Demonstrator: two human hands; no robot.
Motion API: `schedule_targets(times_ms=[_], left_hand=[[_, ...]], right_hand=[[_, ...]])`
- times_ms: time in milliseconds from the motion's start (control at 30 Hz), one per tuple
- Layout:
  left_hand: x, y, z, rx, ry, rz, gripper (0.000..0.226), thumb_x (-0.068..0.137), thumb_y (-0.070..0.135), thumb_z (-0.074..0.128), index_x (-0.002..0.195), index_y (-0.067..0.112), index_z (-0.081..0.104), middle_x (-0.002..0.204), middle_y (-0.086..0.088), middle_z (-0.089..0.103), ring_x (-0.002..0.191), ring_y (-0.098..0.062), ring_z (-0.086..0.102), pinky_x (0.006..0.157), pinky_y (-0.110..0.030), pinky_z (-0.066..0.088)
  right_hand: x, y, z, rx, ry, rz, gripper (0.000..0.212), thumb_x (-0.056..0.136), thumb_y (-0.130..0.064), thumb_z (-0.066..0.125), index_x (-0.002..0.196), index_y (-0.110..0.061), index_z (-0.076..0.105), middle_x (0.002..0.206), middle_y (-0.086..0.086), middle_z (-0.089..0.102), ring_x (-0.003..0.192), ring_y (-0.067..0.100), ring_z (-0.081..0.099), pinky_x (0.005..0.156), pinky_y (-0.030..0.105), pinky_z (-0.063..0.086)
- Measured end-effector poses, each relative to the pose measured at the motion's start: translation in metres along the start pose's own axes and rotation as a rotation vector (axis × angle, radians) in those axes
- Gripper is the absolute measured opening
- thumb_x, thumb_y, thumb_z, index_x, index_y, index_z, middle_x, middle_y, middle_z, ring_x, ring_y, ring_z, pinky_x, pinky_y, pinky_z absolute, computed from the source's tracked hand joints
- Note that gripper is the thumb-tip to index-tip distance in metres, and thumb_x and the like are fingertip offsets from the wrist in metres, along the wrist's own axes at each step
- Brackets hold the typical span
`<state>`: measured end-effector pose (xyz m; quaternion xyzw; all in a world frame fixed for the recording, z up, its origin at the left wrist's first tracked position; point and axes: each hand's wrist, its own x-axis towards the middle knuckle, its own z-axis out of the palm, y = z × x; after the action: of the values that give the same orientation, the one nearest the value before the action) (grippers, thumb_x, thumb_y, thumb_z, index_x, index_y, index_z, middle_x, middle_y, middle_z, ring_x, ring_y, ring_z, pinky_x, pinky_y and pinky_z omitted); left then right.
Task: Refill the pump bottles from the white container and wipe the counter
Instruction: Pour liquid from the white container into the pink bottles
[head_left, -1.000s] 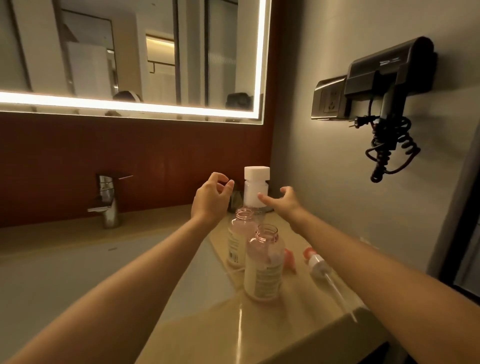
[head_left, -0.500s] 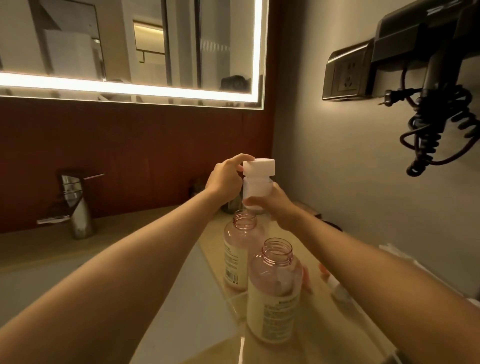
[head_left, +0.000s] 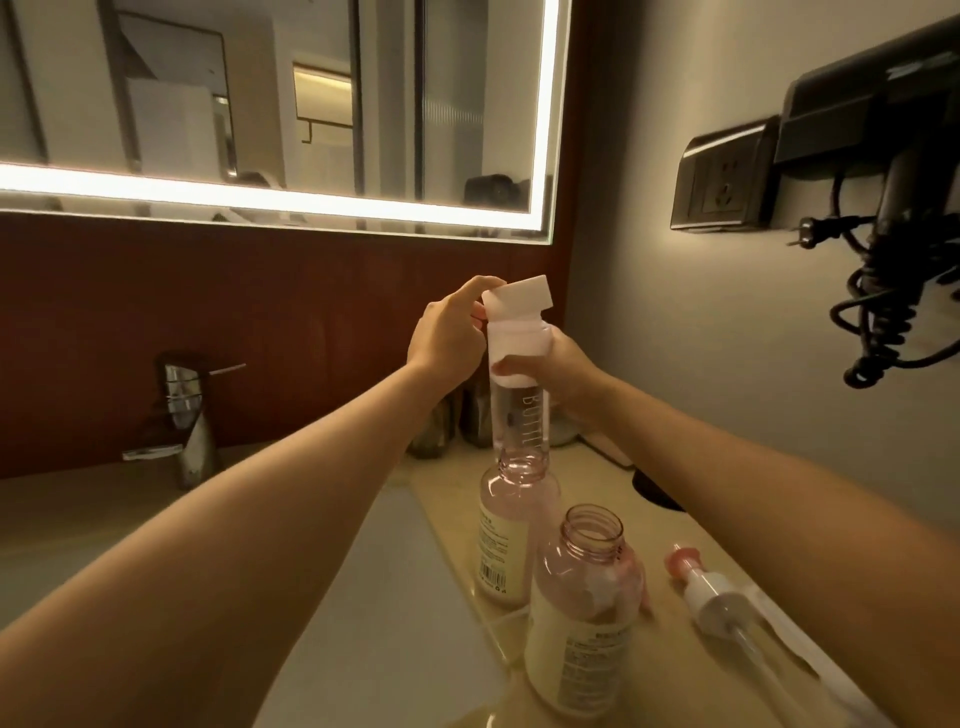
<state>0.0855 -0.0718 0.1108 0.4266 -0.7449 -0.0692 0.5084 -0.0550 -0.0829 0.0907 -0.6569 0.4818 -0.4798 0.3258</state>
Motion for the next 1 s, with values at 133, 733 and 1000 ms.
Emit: schedule_targets(times_ms=[133,733,1000], left_hand=[[0.002,0.021,-0.044,0.033,0.049,0.056,0.049,0.086,-0.007,0.047,0.128,0.019,0.051,0.116,-0.01,0.062,0.098,-0.023,0.06,0.078,-0.034,0.054],[-0.177,0.064,-0.172,0.15,0.042,0.004,0.035,0.088,0.009,0.054,0.121,0.017,0.055,0.109,-0.01,0.065,0.095,-0.025,0.062,0.076,-0.038,0.054],[-0.234,0.058,-0.171,0.205,0.025,0.023,0.033,0.09,0.006,0.053,0.12,0.018,0.056,0.109,-0.009,0.065,0.094,-0.025,0.061,0.077,-0.039,0.055]], right_hand=[[-0.004,-0.043,0.014,0.032,0.02,-0.006,0.064,0.072,-0.016,0.076,0.126,-0.016,0.043,0.117,0.01,0.056,0.109,0.024,0.054,0.092,0.042,0.048],[-0.192,-0.102,0.123,0.177,-0.122,0.142,0.055,0.074,-0.016,0.074,0.122,-0.016,0.047,0.114,0.01,0.058,0.107,0.026,0.055,0.092,0.044,0.046],[-0.252,-0.085,0.136,0.13,-0.17,0.15,0.057,0.077,-0.019,0.073,0.126,-0.016,0.043,0.115,0.01,0.055,0.108,0.025,0.053,0.086,0.043,0.044]])
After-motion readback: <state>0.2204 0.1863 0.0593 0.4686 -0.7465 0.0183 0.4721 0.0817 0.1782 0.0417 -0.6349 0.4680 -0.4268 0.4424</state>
